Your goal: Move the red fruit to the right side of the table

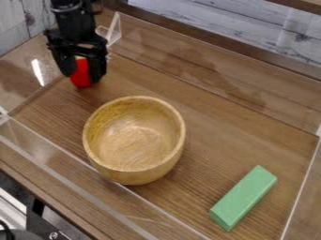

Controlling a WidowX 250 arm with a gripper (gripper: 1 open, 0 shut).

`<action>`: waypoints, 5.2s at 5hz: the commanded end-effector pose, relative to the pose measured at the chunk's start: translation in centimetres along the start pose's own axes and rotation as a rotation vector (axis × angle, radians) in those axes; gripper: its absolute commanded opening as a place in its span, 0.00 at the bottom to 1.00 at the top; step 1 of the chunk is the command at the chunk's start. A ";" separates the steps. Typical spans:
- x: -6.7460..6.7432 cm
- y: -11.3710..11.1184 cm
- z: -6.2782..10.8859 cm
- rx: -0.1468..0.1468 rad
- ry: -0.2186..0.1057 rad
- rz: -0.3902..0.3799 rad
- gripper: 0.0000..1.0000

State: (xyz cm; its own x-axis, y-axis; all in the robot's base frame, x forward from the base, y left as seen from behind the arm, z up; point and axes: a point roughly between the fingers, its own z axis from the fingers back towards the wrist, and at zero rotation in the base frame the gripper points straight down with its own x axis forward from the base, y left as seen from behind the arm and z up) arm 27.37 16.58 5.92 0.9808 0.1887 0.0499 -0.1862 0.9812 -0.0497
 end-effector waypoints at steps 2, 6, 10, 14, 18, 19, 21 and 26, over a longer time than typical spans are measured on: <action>3.2 0.4 2.2 0.028 -0.082 0.029 1.00; 5.1 4.2 1.5 0.030 -0.074 0.059 1.00; 5.8 3.8 1.1 0.004 -0.057 -0.111 1.00; 4.3 2.6 1.8 -0.044 -0.038 -0.158 1.00; 3.2 -6.5 3.7 -0.034 -0.107 -0.250 0.00; 4.1 -11.8 4.0 -0.064 -0.114 -0.391 0.00; 4.3 -10.4 4.8 -0.053 -0.108 -0.416 1.00; 4.9 -1.2 1.8 0.016 -0.038 -0.315 1.00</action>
State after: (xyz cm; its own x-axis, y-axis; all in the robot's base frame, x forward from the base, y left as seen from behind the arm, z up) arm 31.54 15.50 5.99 0.9904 -0.1322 0.0414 0.1343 0.9896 -0.0509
